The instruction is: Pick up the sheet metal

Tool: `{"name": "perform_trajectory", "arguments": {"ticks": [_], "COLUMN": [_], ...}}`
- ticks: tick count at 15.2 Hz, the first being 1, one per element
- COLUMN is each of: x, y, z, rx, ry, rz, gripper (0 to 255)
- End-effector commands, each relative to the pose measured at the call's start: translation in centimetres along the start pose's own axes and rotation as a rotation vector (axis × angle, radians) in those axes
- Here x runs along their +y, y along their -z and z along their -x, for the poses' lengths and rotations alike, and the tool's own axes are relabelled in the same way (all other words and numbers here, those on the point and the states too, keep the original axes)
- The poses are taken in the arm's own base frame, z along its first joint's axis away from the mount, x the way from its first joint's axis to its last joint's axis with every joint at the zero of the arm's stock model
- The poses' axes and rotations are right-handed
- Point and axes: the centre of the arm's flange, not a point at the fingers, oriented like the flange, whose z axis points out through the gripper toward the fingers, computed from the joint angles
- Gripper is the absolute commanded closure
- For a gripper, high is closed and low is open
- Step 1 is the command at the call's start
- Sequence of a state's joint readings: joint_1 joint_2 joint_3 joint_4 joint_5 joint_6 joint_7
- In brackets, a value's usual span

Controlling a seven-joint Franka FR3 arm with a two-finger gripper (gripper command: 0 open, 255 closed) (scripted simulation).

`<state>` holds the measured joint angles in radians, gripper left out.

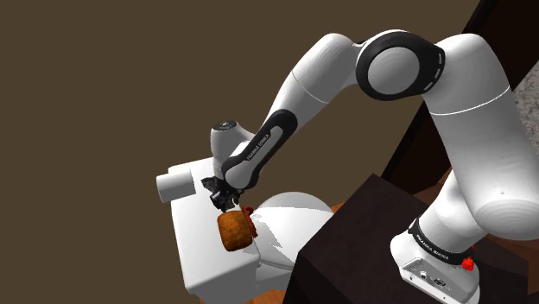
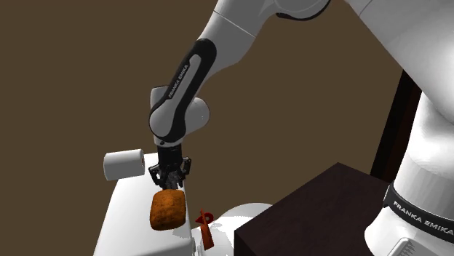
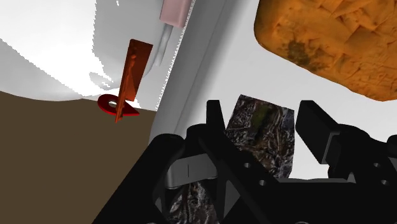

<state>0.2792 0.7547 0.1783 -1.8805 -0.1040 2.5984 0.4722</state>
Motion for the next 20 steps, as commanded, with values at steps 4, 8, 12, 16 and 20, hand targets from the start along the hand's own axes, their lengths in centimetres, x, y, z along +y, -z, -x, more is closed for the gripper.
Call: {"name": "perform_trajectory", "arguments": {"ticks": [4,8,12,16,20], "x": [-0.4,-0.6,-0.7,-0.8,-0.8], "y": [0.1,2.2,4.3,6.4,7.5], "z": [0.2,0.3,0.4,0.5,0.5], "rx": [-0.002,-0.002,-0.002,-0.002,-0.002], "ry": [0.008,0.008,0.008,0.008,0.008], "rz": [-0.005,-0.005,-0.005,-0.005,-0.005], "gripper": [255,255,255,255,255]}}
